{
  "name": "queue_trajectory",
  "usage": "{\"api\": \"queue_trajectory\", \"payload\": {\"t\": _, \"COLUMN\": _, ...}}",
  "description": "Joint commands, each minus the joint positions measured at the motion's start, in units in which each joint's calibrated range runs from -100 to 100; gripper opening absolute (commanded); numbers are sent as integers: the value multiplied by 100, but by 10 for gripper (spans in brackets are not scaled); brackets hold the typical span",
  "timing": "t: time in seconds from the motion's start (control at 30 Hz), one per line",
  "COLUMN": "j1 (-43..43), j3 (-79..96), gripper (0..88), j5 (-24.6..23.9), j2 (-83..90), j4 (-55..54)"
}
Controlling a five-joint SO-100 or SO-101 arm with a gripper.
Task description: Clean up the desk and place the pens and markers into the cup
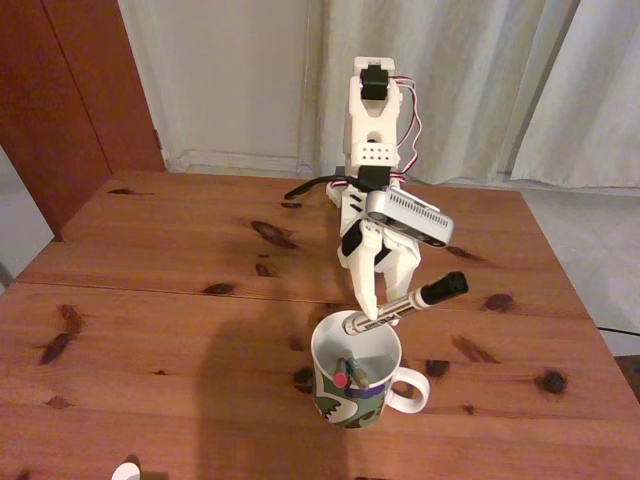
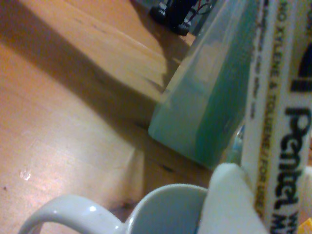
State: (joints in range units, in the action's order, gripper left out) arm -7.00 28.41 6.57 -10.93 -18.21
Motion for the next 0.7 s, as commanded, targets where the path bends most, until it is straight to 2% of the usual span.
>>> {"api": "queue_trajectory", "payload": {"t": 0.0, "j1": -35, "j3": -316, "gripper": 12, "j5": -18, "j2": 63, "j4": -110}}
{"api": "queue_trajectory", "payload": {"t": 0.07, "j1": -27, "j3": -307, "gripper": 19, "j5": -18, "j2": 63, "j4": -110}}
{"api": "queue_trajectory", "payload": {"t": 0.27, "j1": 5, "j3": -208, "gripper": 133, "j5": -133, "j2": 121, "j4": -128}}
{"api": "queue_trajectory", "payload": {"t": 0.67, "j1": 21, "j3": -82, "gripper": 133, "j5": -133, "j2": 154, "j4": -171}}
